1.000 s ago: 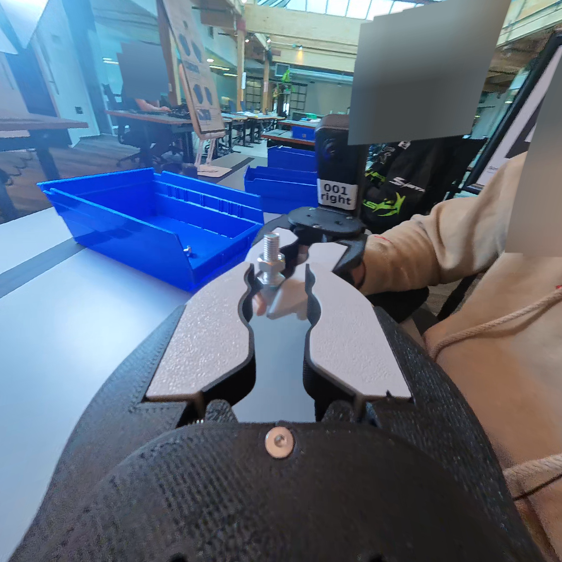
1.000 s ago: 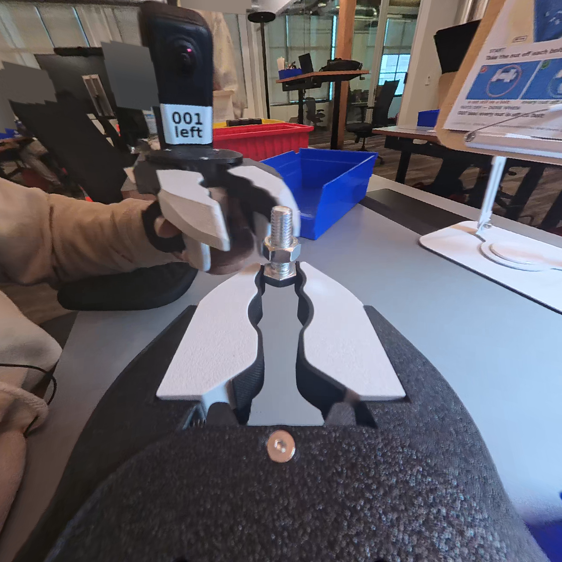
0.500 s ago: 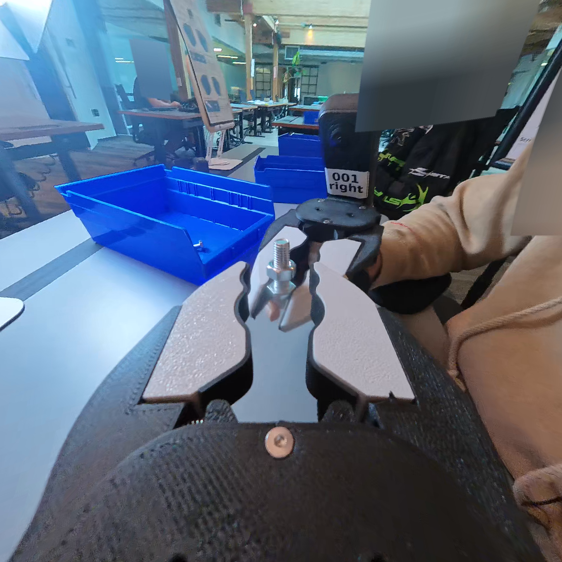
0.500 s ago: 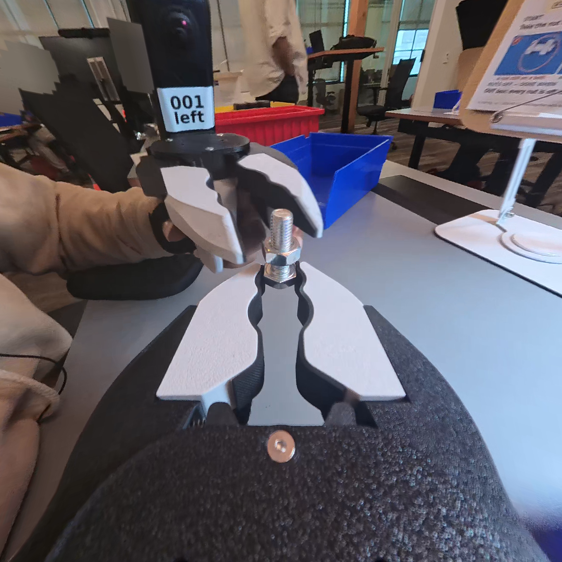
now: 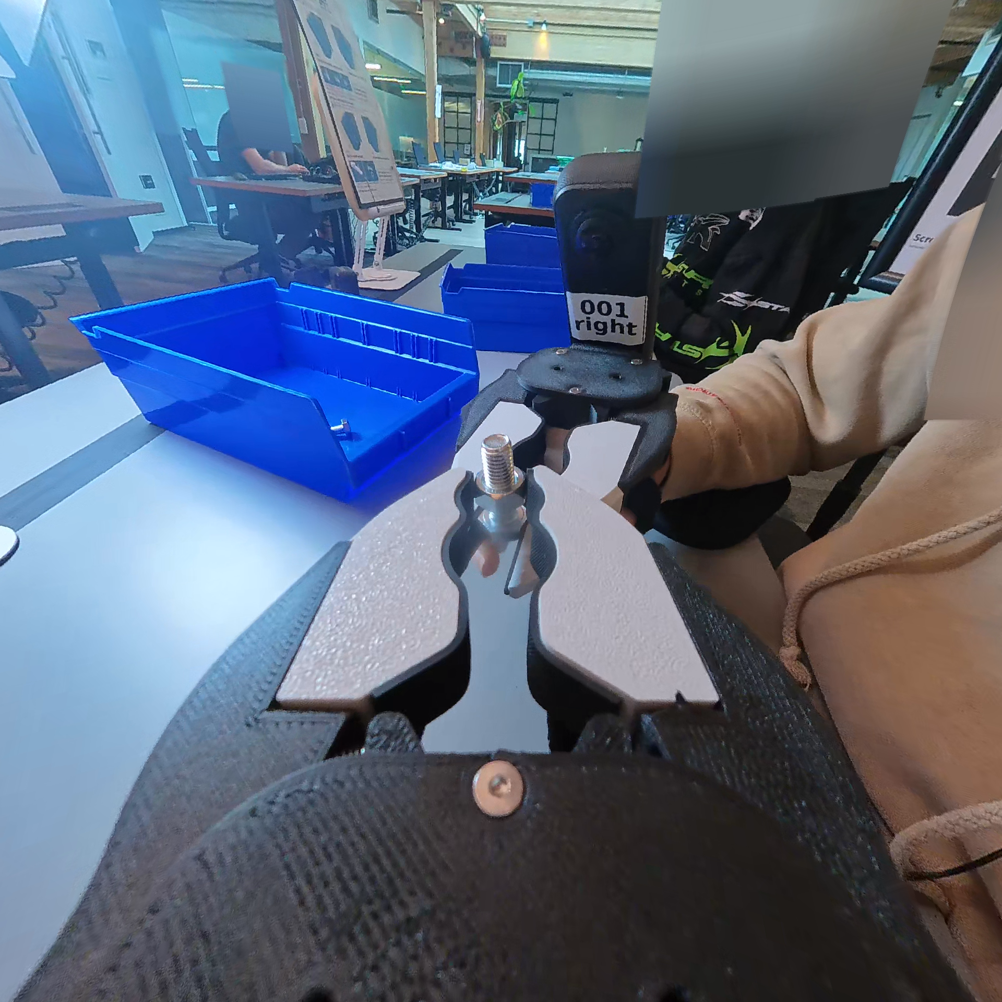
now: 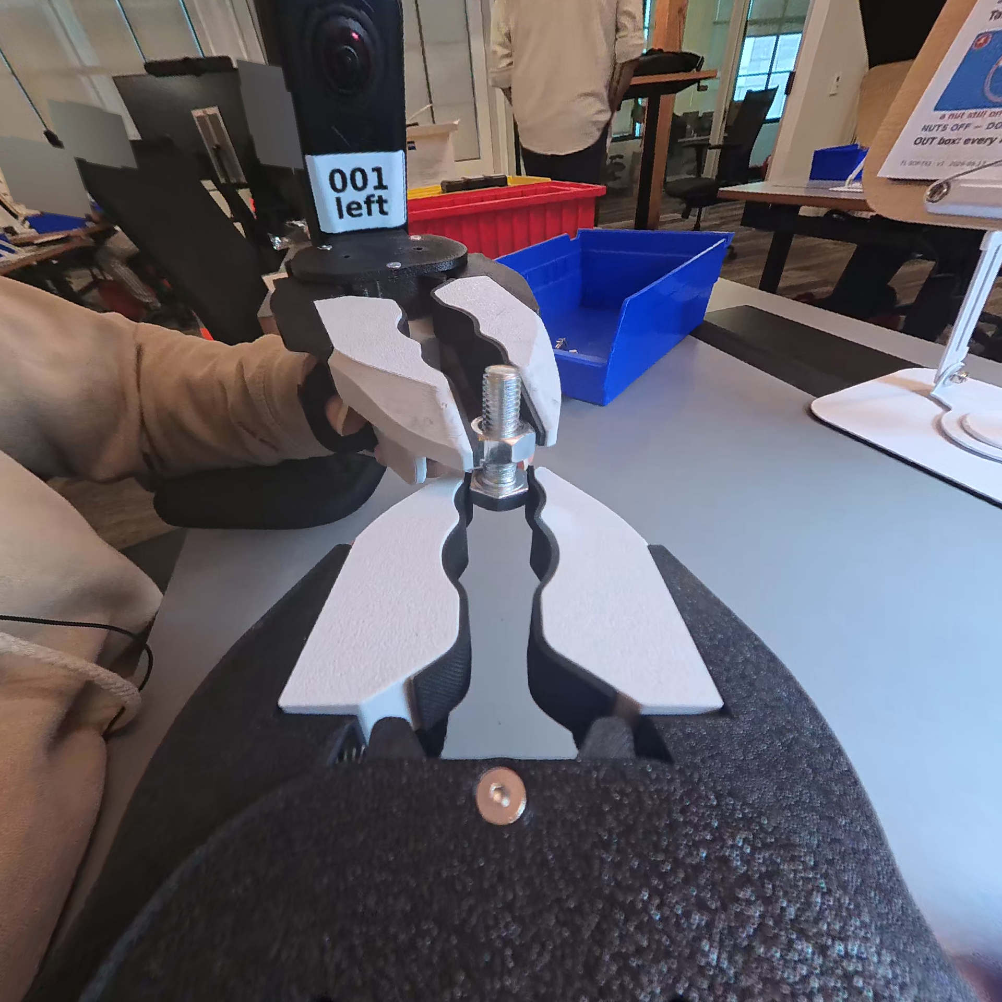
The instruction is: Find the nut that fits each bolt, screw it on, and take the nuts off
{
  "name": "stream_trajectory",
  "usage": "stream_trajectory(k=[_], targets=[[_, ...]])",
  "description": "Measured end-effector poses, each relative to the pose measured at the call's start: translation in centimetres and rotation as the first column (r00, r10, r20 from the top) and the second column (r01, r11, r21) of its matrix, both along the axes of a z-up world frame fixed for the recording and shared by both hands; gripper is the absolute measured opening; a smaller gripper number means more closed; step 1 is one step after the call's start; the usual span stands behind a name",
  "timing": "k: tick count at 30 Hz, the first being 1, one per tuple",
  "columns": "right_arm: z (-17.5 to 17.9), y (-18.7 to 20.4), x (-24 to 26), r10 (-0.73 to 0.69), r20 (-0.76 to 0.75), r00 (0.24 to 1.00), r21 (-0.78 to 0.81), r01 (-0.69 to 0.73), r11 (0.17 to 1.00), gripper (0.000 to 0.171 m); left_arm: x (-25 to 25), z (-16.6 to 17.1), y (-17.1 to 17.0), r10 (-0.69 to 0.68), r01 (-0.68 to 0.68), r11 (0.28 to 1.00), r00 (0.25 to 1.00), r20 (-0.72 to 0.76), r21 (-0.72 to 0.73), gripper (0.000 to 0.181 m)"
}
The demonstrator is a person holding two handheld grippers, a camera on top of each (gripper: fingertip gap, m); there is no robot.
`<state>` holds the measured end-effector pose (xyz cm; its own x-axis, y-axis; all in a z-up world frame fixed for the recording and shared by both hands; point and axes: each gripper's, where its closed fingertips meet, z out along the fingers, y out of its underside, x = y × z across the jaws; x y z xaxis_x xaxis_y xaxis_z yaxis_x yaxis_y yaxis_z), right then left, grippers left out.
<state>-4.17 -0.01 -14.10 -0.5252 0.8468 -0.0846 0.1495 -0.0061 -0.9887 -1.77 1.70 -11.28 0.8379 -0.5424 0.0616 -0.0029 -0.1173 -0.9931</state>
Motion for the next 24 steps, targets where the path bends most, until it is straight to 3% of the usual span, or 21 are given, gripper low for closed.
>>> stream_trajectory(k=[9, 11, 12, 18, 22, 23, 24], targets=[[0.7, 0.4, 0.1, -0.019, -0.014, 1.000, -0.054, 0.018, 0.998, 0.018, 0.1, 0.7, -0.2, 0.004, -0.005, 1.000, 0.999, 0.040, 0.025, 0.024], [0.8, 1.6, -0.1, -0.058, 0.002, 0.998, -0.075, 0.058, 0.996, 0.018, 0.9, 1.5, -1.5, -0.106, 0.102, 0.993, 0.992, 0.072, 0.053, 0.000], [0.7, 2.2, -0.2, -0.075, 0.014, 0.997, -0.075, 0.076, 0.994, 0.018, 1.0, 1.9, -1.7, -0.115, 0.109, 0.992, 0.990, 0.086, 0.062, 0.001], [0.2, 0.9, 0.0, -0.032, 0.022, 0.999, -0.025, 0.033, 0.999, 0.018, -0.5, 0.4, 0.2, 0.032, -0.033, 0.999, 0.998, 0.057, 0.011, 0.039], [-0.2, 0.8, -0.1, -0.031, 0.036, 0.999, -0.008, 0.031, 0.999, 0.018, 0.3, 0.2, -0.1, -0.008, 0.008, 1.000, 0.999, 0.032, -0.006, 0.037], [-0.2, 1.2, -0.2, -0.051, 0.038, 0.998, -0.009, 0.052, 0.999, 0.018, 0.2, 0.4, -0.4, -0.019, 0.019, 1.000, 0.999, 0.035, -0.007, 0.028], [-0.2, 1.8, -0.4, -0.074, 0.041, 0.996, -0.015, 0.075, 0.997, 0.018, 0.7, 0.9, -1.3, -0.097, 0.096, 0.995, 0.993, 0.061, 0.009, 0.003]])
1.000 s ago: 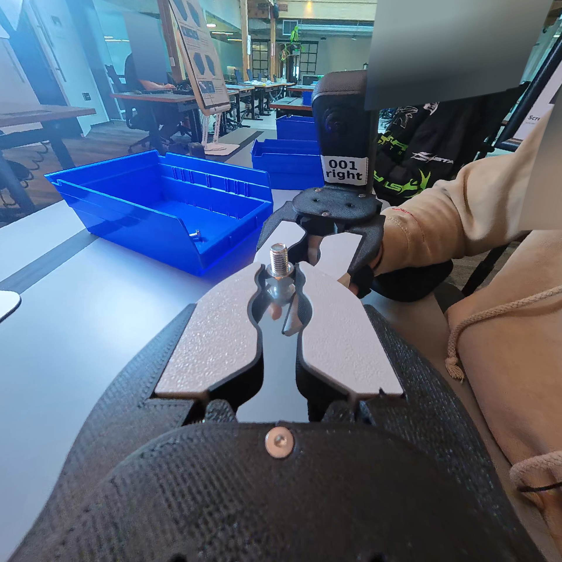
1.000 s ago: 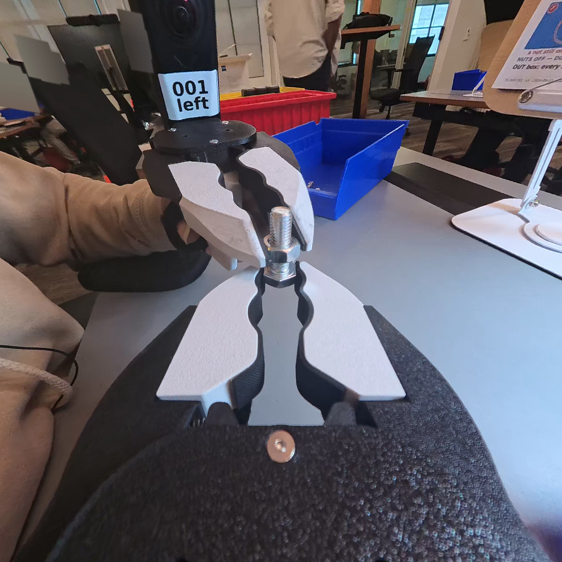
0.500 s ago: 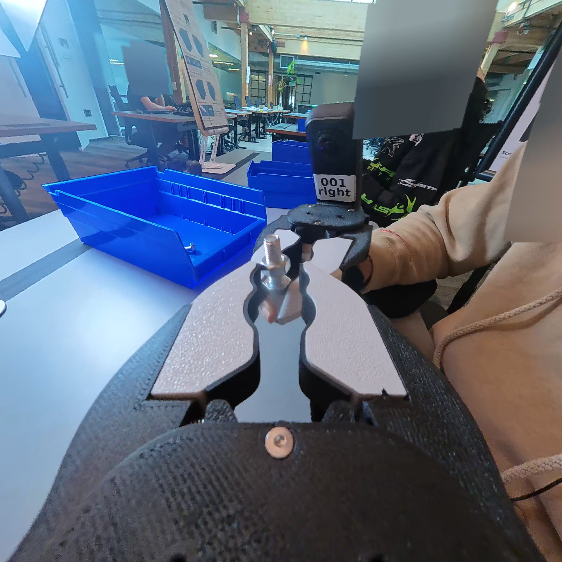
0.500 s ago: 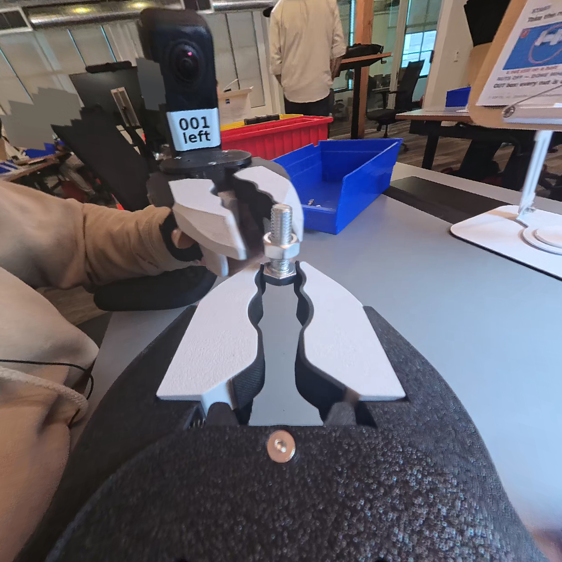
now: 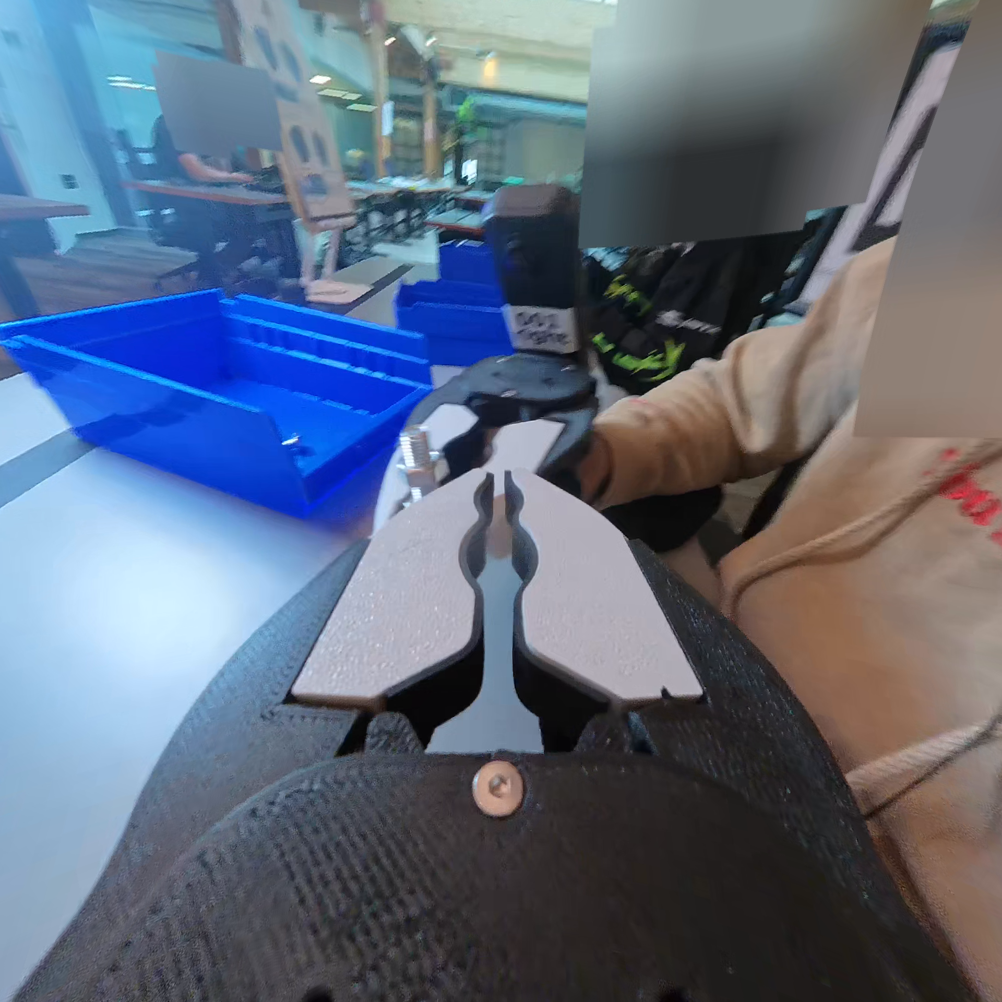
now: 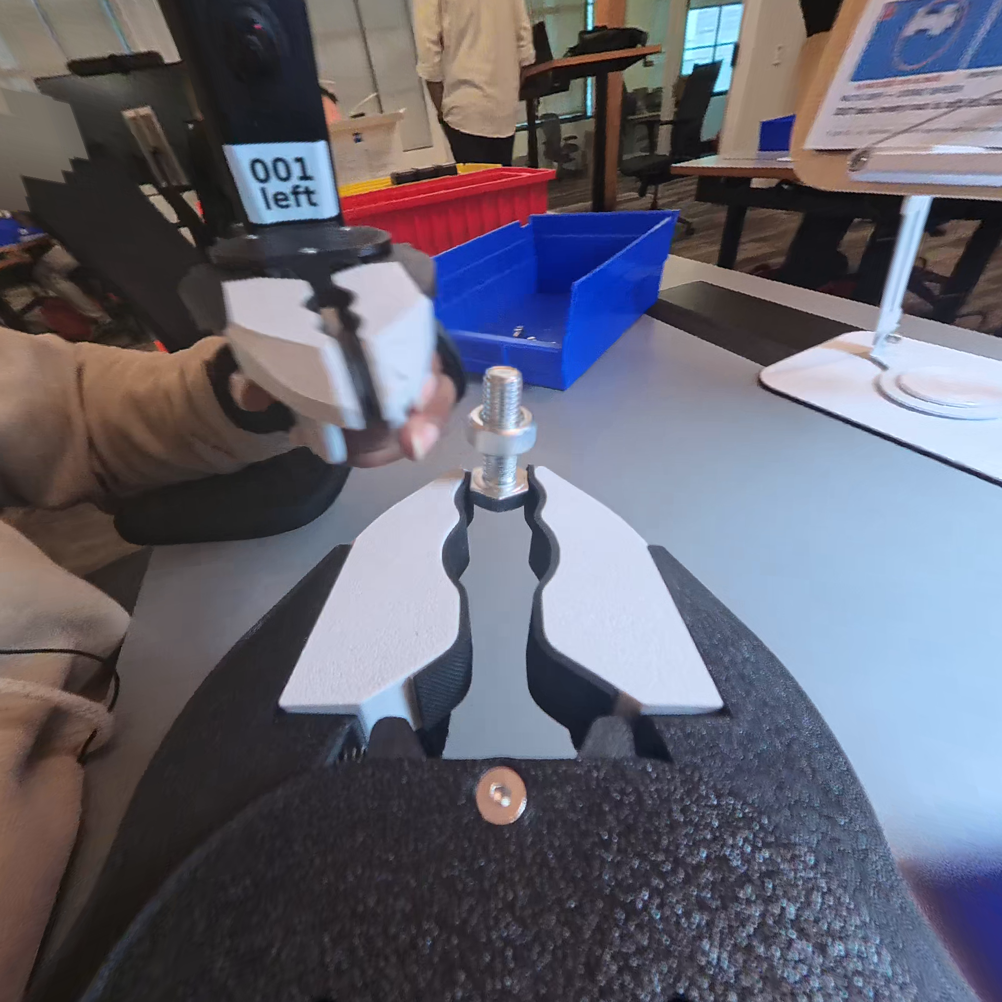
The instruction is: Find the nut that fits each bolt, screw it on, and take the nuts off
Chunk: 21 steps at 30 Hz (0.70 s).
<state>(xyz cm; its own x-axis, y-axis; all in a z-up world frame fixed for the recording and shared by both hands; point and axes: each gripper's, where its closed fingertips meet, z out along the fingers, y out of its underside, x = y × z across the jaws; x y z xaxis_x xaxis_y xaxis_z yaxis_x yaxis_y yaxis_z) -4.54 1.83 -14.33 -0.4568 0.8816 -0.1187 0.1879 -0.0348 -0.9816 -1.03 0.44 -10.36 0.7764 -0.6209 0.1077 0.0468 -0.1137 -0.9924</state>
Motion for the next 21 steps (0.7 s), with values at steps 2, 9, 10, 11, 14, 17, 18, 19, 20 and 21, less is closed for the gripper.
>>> stream_trajectory(k=[2, 9, 10, 11, 14, 17, 18, 19, 20, 21], targets=[[0.2, 1.0, -0.1, -0.021, 0.001, 1.000, -0.017, 0.021, 1.000, 0.018, 0.0, 0.5, -0.1, -0.004, 0.004, 1.000, 0.999, 0.035, -0.001, 0.012], [-0.1, -1.1, 0.3, 0.042, 0.000, 0.999, 0.015, -0.042, 0.999, 0.018, -1.0, -0.8, 1.6, 0.116, -0.115, 0.993, 0.993, 0.006, -0.012, 0.037], [-0.1, -1.2, 0.3, 0.045, 0.001, 0.999, 0.018, -0.045, 0.999, 0.018, -0.6, -1.0, 1.4, 0.093, -0.093, 0.995, 0.996, -0.007, -0.022, 0.031], [-0.1, -1.0, 0.3, 0.041, 0.000, 0.999, 0.022, -0.041, 0.999, 0.018, -0.4, -0.9, 1.3, 0.085, -0.085, 0.996, 0.996, -0.008, -0.025, 0.033], [0.1, 0.3, 0.0, -0.003, 0.009, 1.000, 0.002, 0.003, 1.000, 0.018, 0.3, 0.5, -0.1, -0.008, 0.007, 1.000, 1.000, 0.026, 0.019, 0.008], [0.2, 0.7, 0.1, -0.009, 0.001, 1.000, 0.014, 0.009, 1.000, 0.018, 0.2, 0.5, 0.1, 0.027, -0.026, 0.999, 0.999, -0.027, 0.032, 0.019], [0.3, 0.4, 0.1, 0.001, -0.001, 1.000, 0.017, -0.001, 1.000, 0.018, 0.0, 0.3, 0.4, 0.046, -0.045, 0.999, 0.999, -0.027, 0.030, 0.022], [0.2, 0.0, 0.2, 0.013, 0.001, 1.000, 0.018, -0.013, 1.000, 0.018, -0.3, 0.1, 0.7, 0.069, -0.069, 0.997, 0.997, -0.016, 0.019, 0.026], [0.1, -0.4, 0.3, 0.025, 0.004, 1.000, 0.020, -0.025, 0.999, 0.018, -0.7, -0.1, 1.1, 0.098, -0.098, 0.995, 0.995, -0.006, 0.006, 0.030], [-0.1, -0.8, 0.3, 0.036, 0.006, 0.999, 0.023, -0.036, 0.999, 0.018, -1.0, -0.3, 1.4, 0.114, -0.114, 0.993, 0.993, 0.000, 0.001, 0.036]])
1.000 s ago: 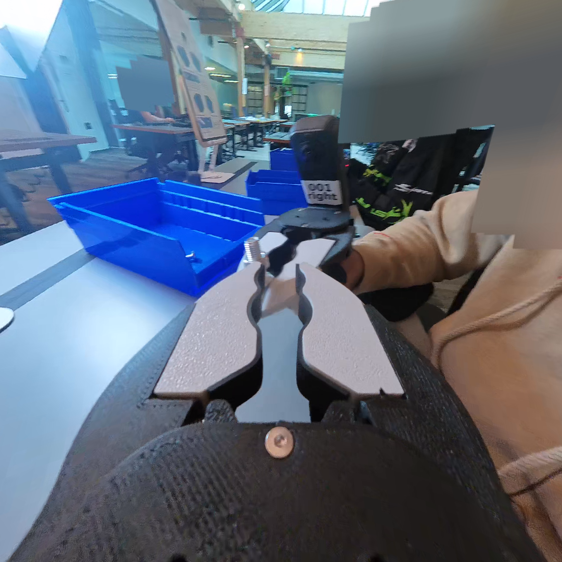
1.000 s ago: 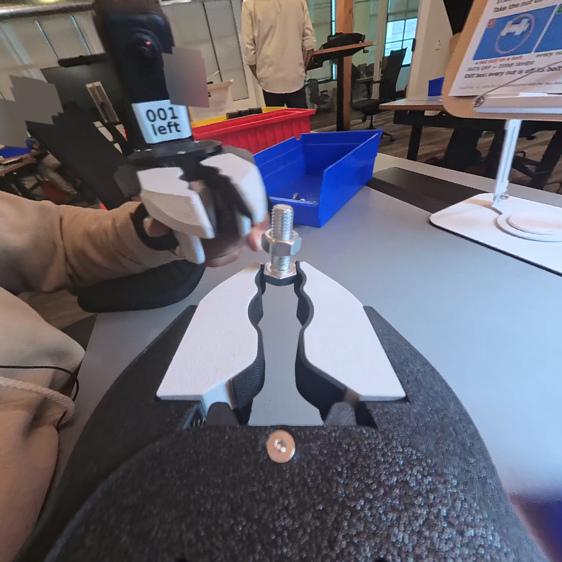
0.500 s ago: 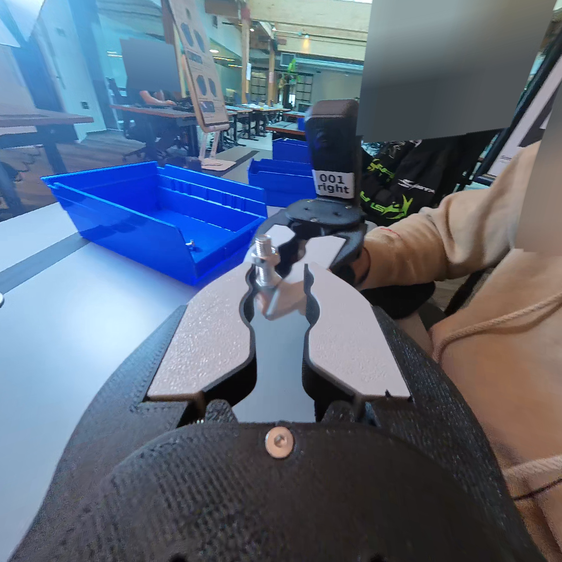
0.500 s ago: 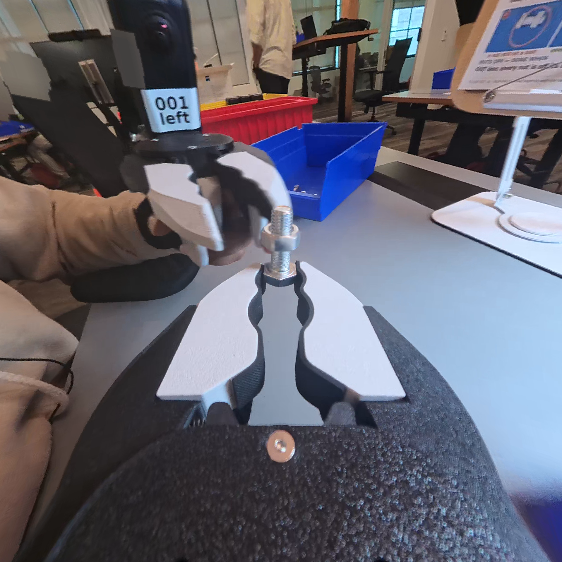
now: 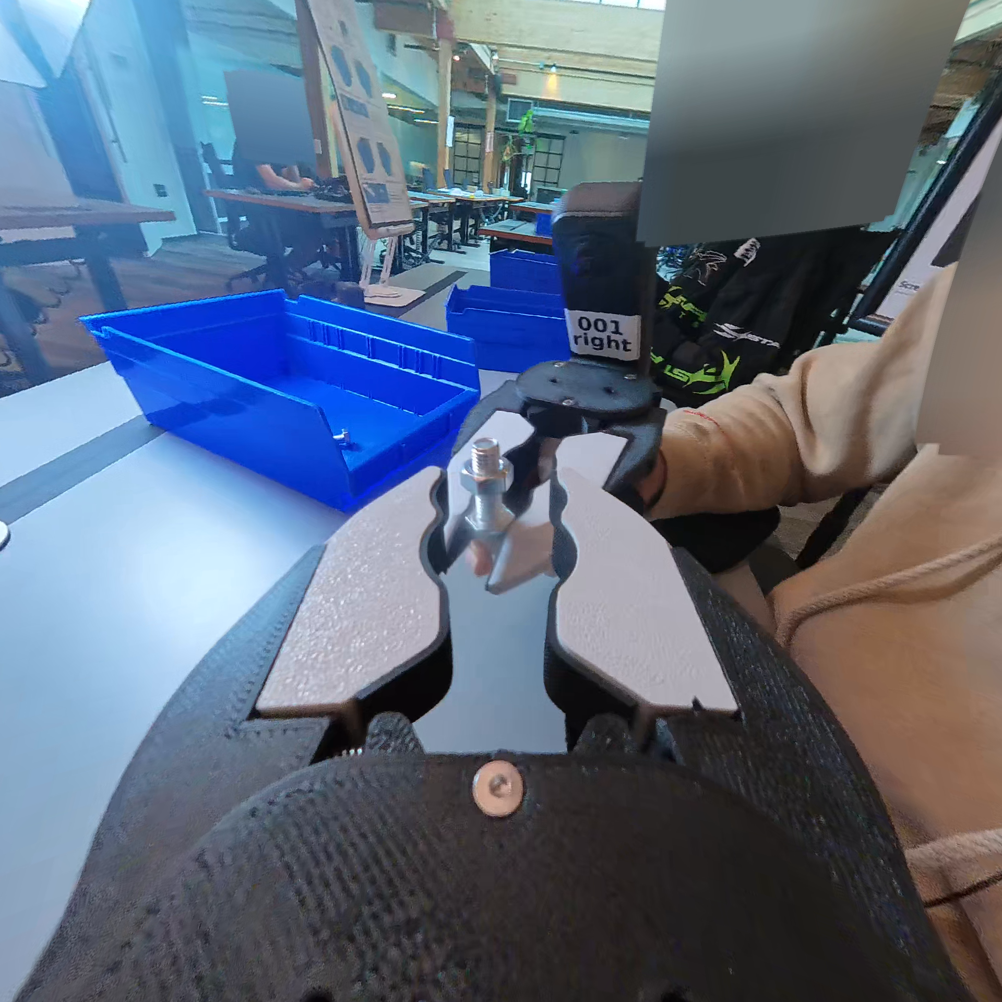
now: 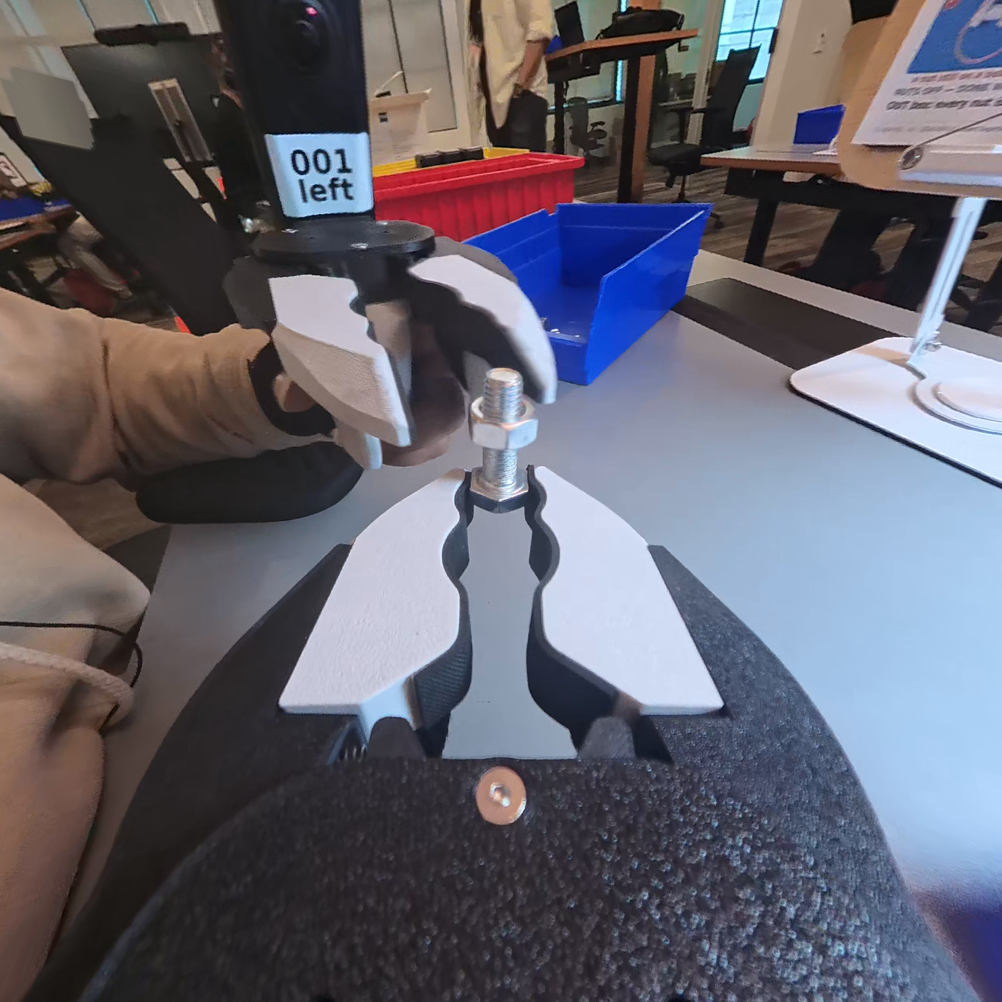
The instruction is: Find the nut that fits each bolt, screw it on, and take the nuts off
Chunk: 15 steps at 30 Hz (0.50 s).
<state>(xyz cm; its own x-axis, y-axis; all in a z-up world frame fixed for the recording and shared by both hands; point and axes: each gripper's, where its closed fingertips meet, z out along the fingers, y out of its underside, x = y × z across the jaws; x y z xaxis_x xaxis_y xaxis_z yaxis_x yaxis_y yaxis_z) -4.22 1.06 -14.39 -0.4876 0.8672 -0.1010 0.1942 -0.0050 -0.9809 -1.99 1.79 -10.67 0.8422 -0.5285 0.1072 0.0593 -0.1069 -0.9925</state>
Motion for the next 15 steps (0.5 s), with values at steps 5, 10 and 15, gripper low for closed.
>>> stream_trajectory(k=[5, 10, 15], targets=[[0.2, 0.1, 0.0, -0.009, -0.007, 1.000, -0.003, 0.009, 1.000, 0.018, 0.9, 0.2, -0.8, -0.070, 0.070, 0.998, 0.997, -0.013, 0.001, 0.017], [0.6, 1.2, -0.1, -0.037, -0.010, 0.999, -0.022, 0.036, 0.999, 0.018, 0.6, 1.0, -0.9, -0.043, 0.043, 0.998, 0.999, -0.017, 0.044, 0.023], [0.2, -0.4, 0.2, 0.014, 0.002, 1.000, -0.005, -0.014, 1.000, 0.018, 0.3, -0.2, 0.3, 0.024, -0.024, 1.000, 0.999, -0.043, 0.015, 0.040]])
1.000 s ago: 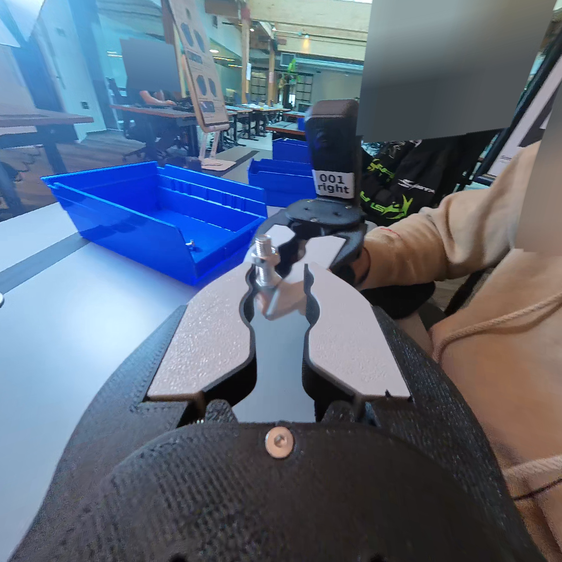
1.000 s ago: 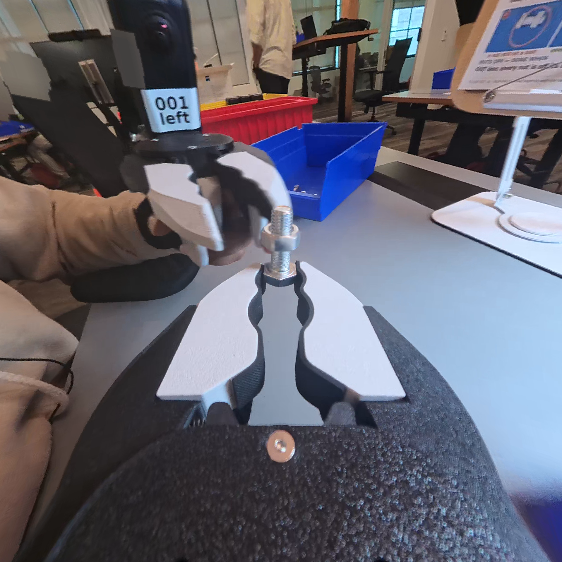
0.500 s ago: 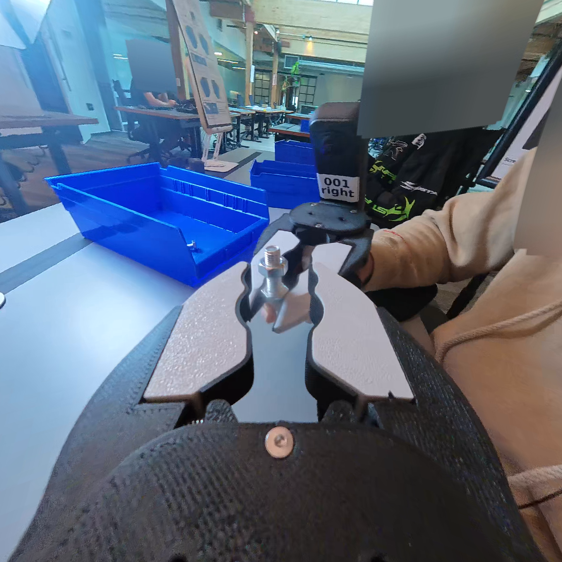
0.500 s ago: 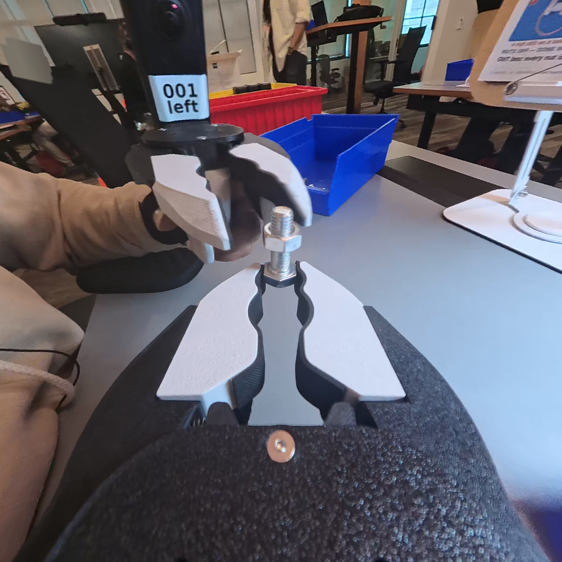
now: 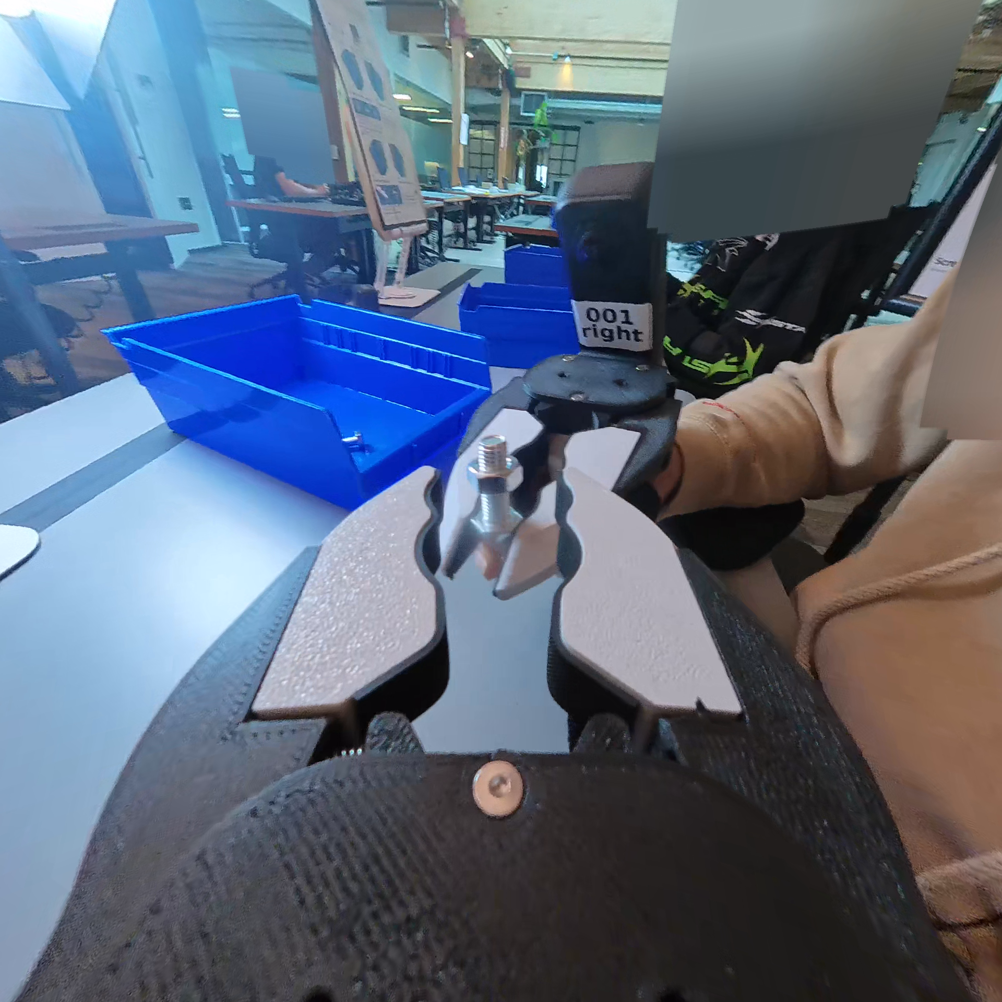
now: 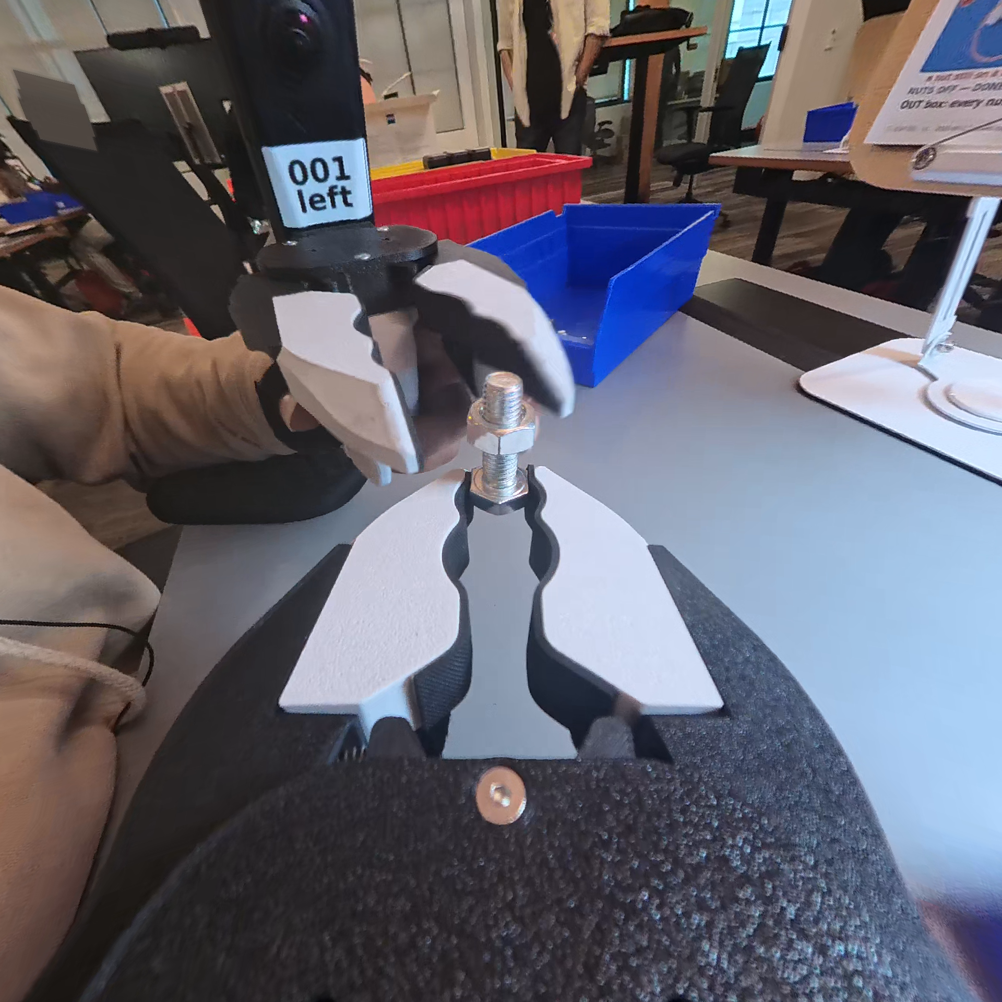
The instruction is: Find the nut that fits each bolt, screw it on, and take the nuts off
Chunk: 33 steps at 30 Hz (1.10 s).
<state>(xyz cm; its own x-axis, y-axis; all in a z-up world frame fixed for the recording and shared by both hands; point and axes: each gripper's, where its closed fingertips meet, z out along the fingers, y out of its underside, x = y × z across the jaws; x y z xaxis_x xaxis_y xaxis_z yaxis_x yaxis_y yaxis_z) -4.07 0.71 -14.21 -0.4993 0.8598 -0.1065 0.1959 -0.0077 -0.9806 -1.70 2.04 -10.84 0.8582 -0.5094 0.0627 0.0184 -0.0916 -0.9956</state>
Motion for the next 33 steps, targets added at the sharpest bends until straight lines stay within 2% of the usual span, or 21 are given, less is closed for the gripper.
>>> stream_trajectory(k=[1, 2, 4, 7, 10, 12, 15, 16, 17, 20, 23, 25, 28, 29, 30, 33], targets=[[0.0, 0.1, 0.0, -0.002, 0.003, 1.000, 0.001, 0.002, 1.000, 0.018, 0.5, -0.1, -0.2, -0.028, 0.028, 1.000, 1.000, -0.002, -0.012, 0.033], [0.0, 0.3, -0.1, -0.011, 0.007, 1.000, 0.001, 0.011, 1.000, 0.018, 0.6, -0.1, -0.3, -0.029, 0.029, 0.999, 1.000, 0.001, -0.019, 0.036], [0.0, 1.4, -0.4, -0.055, 0.016, 0.998, -0.009, 0.055, 0.998, 0.018, 1.0, 0.7, -1.2, -0.094, 0.094, 0.996, 0.995, 0.015, 0.002, 0.009], [0.0, 2.7, -0.6, -0.085, 0.036, 0.996, -0.018, 0.086, 0.996, 0.018, 0.5, 0.8, -1.0, -0.051, 0.052, 0.999, 0.999, -0.006, 0.012, 0.020], [-0.5, 1.7, -0.5, -0.055, 0.053, 0.997, -0.002, 0.055, 0.998, 0.018, -0.5, 0.1, 0.0, 0.029, -0.029, 1.000, 1.000, -0.012, -0.002, 0.037], [-0.9, 0.9, -0.4, -0.030, 0.066, 0.997, 0.013, 0.029, 1.000, 0.018, -0.7, -0.4, 0.4, 0.043, -0.044, 0.999, 0.999, -0.005, -0.020, 0.041], [-1.0, 1.0, -0.5, -0.036, 0.074, 0.997, 0.016, 0.035, 0.999, 0.018, 0.2, -0.6, -0.2, -0.015, 0.014, 0.999, 1.000, -0.013, -0.043, 0.036], [-1.0, 1.6, -0.6, -0.056, 0.075, 0.996, 0.015, 0.055, 0.998, 0.018, 0.9, -0.4, -0.9, -0.084, 0.083, 0.996, 0.996, -0.016, -0.033, 0.011], [-1.0, 2.2, -0.7, -0.076, 0.079, 0.994, 0.010, 0.076, 0.997, 0.018, 1.6, 0.1, -1.7, -0.147, 0.147, 0.989, 0.989, -0.003, -0.015, 0.003], [-0.9, 2.9, -0.8, -0.095, 0.078, 0.992, 0.011, 0.094, 0.995, 0.018, 1.0, -0.1, -1.1, -0.082, 0.082, 0.997, 0.996, -0.039, -0.007, 0.014], [-1.1, 1.8, -0.6, -0.066, 0.077, 0.995, 0.024, 0.064, 0.998, 0.018, -0.6, -0.4, 0.2, 0.026, -0.026, 1.000, 1.000, 0.003, -0.012, 0.033], [-1.2, 1.0, -0.5, -0.041, 0.077, 0.996, 0.036, 0.038, 0.999, 0.018, -0.8, -0.8, 0.6, 0.046, -0.045, 0.999, 0.999, 0.028, -0.030, 0.040], [-1.2, 0.9, -0.5, -0.040, 0.077, 0.996, 0.044, 0.036, 0.998, 0.018, 0.1, -1.1, 0.3, 0.002, -0.002, 0.999, 1.000, 0.004, -0.042, 0.036], [-1.2, 1.4, -0.6, -0.057, 0.078, 0.995, 0.041, 0.054, 0.998, 0.018, 0.2, -0.8, 0.0, -0.016, 0.015, 0.999, 1.000, -0.011, -0.031, 0.025], [-1.2, 2.0, -0.7, -0.078, 0.082, 0.994, 0.034, 0.075, 0.997, 0.018, 0.9, -0.3, -0.9, -0.088, 0.088, 0.996, 0.996, -0.006, -0.004, 0.002], [-1.0, 3.3, -0.8, -0.104, 0.087, 0.991, 0.018, 0.103, 0.995, 0.018, 0.6, 0.0, -0.7, -0.051, 0.052, 0.999, 0.999, -0.017, 0.013, 0.012]])
